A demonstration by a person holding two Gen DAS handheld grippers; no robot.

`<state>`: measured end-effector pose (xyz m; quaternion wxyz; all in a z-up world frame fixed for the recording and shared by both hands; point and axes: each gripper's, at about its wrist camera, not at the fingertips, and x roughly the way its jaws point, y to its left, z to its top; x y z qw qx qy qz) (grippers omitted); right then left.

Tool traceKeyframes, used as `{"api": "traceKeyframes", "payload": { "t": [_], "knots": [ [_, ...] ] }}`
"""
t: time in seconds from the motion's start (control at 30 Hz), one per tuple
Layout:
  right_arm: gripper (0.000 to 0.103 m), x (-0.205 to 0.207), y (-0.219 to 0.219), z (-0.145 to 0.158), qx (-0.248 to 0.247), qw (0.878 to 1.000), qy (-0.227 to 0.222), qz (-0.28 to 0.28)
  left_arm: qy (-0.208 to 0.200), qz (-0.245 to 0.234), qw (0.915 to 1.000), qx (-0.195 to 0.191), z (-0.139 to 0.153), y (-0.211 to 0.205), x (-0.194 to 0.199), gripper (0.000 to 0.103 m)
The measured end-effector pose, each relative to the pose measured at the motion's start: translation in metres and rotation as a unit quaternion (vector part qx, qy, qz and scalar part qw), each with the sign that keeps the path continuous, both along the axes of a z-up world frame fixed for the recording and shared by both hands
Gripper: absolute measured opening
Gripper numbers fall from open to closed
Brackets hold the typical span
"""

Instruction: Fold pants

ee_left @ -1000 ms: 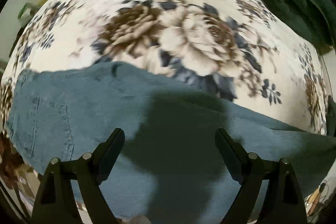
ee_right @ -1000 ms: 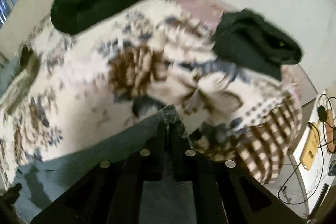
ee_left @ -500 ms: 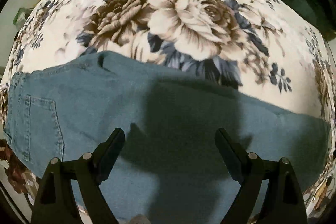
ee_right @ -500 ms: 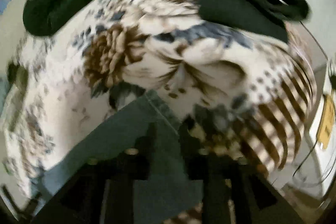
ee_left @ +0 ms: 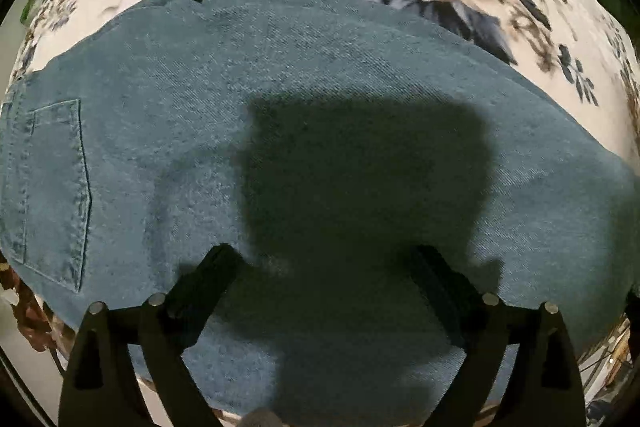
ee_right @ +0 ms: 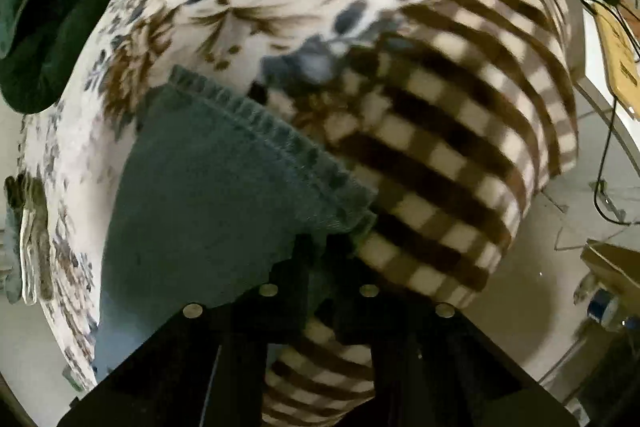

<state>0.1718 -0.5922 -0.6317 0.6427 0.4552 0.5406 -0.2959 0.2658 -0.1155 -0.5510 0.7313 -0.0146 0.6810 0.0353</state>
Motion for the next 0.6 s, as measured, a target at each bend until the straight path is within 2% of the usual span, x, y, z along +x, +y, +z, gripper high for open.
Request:
{"api": "traceKeyframes", "payload": {
  "t": [0.03,0.07,0.1,0.17,0.23,0.33,0.4,0.5,0.6],
  "knots": [
    [0.01,-0.002,0.0,0.001,0.007,1.0,-0.008,0.002,0.003,-0.001,1.0,-0.001,0.001,0.0,0.001,0.095],
    [0.017,-0.004,-0.002,0.004,0.02,1.0,-0.024,-0.002,0.005,0.0,1.0,-0.003,0.002,0.0,0.001,0.095],
    [0.035,-0.01,-0.004,0.006,0.037,0.998,-0.047,-0.007,0.004,0.003,1.0,-0.008,0.006,0.001,0.002,0.095],
    [0.057,-0.018,-0.01,0.008,0.064,0.994,-0.085,-0.017,-0.006,0.015,0.999,-0.041,0.015,0.004,0.003,0.095],
    [0.058,-0.022,-0.008,-0.001,0.084,0.991,-0.098,-0.021,0.001,0.021,0.998,-0.06,0.014,0.003,0.004,0.095],
    [0.059,-0.018,-0.003,-0.026,0.106,0.988,-0.109,-0.031,0.006,0.023,0.998,-0.059,0.002,0.002,0.002,0.096],
    [0.059,-0.012,-0.002,-0.03,0.111,0.982,-0.144,-0.041,0.006,0.022,0.9978,-0.063,-0.002,0.0,0.003,0.102],
    [0.059,-0.002,0.0,-0.037,0.129,0.966,-0.216,-0.057,0.006,0.018,0.9981,-0.059,-0.008,-0.003,0.004,0.103],
    [0.06,0.004,0.002,-0.057,0.145,0.957,-0.236,-0.087,0.002,0.014,0.9987,-0.048,-0.016,-0.004,0.008,0.103]
  ]
}}
